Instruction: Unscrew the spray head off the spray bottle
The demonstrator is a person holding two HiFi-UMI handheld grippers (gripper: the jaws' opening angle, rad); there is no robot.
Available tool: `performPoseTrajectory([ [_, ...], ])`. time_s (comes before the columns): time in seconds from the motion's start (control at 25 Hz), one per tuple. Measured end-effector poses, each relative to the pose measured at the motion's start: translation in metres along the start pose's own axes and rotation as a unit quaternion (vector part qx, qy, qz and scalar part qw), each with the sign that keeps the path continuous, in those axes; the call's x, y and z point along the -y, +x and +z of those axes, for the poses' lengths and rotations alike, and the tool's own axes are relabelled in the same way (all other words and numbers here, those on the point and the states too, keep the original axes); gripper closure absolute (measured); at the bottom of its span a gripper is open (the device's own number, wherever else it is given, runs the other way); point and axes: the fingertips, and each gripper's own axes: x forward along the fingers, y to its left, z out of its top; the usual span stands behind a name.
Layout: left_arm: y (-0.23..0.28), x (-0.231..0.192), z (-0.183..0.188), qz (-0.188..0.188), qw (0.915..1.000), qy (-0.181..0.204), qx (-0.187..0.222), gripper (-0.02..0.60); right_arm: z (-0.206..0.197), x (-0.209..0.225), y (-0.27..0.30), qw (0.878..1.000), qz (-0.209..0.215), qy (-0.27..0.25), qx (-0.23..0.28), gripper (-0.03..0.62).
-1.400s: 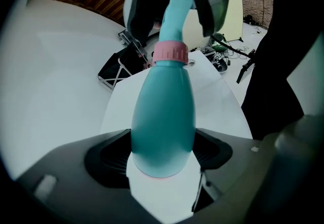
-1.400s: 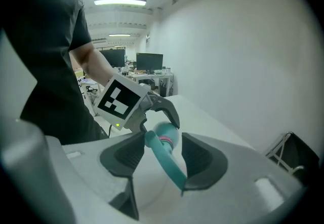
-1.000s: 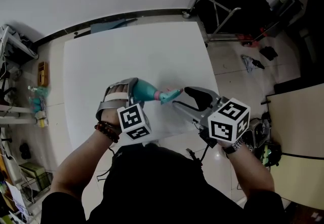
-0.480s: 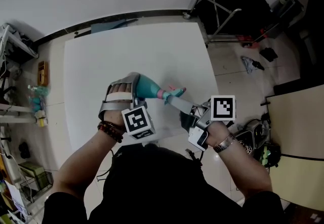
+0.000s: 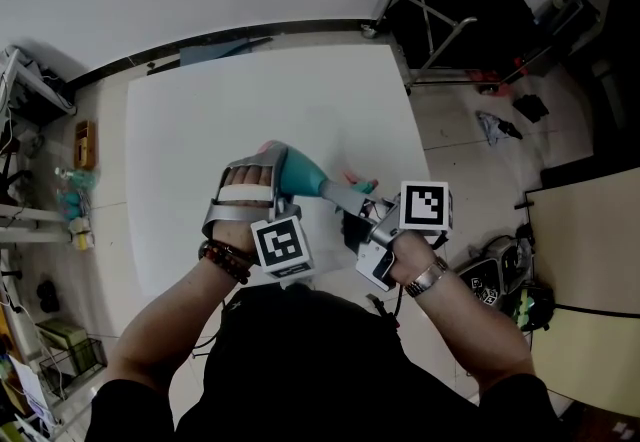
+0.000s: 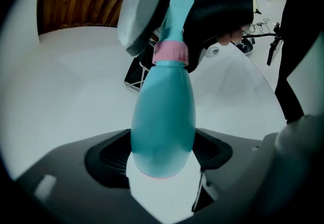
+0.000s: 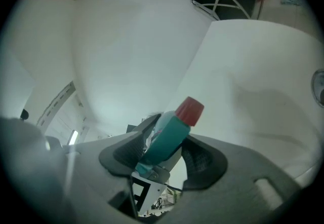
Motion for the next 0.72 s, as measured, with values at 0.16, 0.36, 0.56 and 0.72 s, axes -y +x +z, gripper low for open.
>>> performPoseTrajectory([
  [0.16,0.001,0.002,0.0,-0.006,1.0,0.0,-0.001,0.179,0.0,0.0,-0.002,1.0,-0.014,-0.017,-0.003,0.424],
  [0.36,0.002,0.008,0.003,-0.019,0.9998,-0.003,0.001,0.179,-0.005,0.004,-0.005,0.997,-0.043,-0.058,-0.015,0.47],
  [0.56,0.004,0.019,0.006,-0.046,0.9989,-0.011,0.002,0.179,-0.008,0.008,-0.008,0.987,-0.077,-0.136,-0.037,0.471],
  [0.72,0.004,0.033,0.007,-0.094,0.9951,-0.03,0.007,0.179,-0.01,0.011,-0.01,0.967,-0.11,-0.222,-0.06,0.473],
])
